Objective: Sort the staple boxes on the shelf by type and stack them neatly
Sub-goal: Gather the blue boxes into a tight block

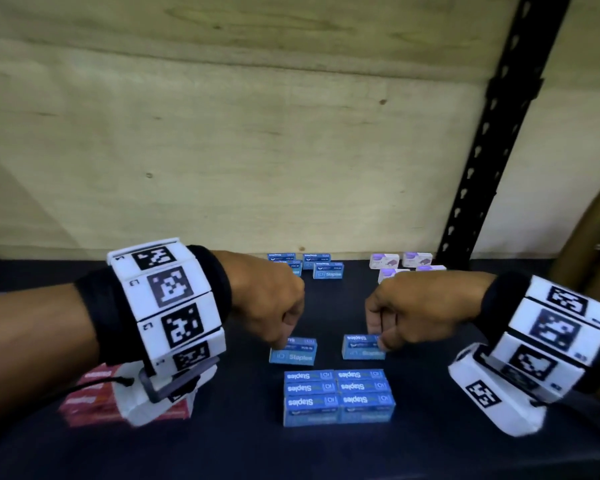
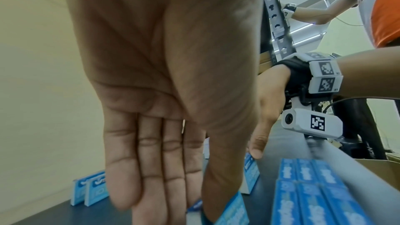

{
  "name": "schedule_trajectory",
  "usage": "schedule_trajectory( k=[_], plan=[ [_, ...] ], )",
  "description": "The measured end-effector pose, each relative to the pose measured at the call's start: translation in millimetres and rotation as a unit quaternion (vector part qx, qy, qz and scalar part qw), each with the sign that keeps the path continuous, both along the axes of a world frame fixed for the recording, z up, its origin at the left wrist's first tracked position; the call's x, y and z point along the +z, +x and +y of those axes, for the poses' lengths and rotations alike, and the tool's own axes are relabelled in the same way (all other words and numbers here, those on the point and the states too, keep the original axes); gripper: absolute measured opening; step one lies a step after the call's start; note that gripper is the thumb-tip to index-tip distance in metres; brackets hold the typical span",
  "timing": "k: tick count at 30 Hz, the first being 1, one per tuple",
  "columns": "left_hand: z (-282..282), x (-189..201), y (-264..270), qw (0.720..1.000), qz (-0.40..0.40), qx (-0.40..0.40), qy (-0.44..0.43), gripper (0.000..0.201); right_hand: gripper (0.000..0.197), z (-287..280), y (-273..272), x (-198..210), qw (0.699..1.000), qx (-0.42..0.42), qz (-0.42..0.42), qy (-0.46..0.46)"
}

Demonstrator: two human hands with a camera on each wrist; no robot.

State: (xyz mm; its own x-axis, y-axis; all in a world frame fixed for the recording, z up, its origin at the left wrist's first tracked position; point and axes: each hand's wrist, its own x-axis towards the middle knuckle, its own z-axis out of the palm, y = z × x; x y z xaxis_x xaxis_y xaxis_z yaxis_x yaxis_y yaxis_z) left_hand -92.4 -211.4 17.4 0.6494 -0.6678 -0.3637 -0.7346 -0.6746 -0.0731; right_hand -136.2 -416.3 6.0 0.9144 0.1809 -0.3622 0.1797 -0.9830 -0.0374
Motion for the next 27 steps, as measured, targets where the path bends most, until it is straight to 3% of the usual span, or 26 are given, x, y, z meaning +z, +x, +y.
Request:
schedule_trajectory(
  k=[15,27],
  plan=[
    [8.8,-4.2,-24.1,0.999,0.045,0.021,0.004,0.018,0.01,5.7,-31.5,1.8,0.997,0.007,0.043,0.057],
    [-0.5,-8.3,-24.8,0.995,0.082,0.035,-0.05,0.015,0.012,16.8,-30.1,-1.0,0.998,0.047,0.006,0.029]
  ],
)
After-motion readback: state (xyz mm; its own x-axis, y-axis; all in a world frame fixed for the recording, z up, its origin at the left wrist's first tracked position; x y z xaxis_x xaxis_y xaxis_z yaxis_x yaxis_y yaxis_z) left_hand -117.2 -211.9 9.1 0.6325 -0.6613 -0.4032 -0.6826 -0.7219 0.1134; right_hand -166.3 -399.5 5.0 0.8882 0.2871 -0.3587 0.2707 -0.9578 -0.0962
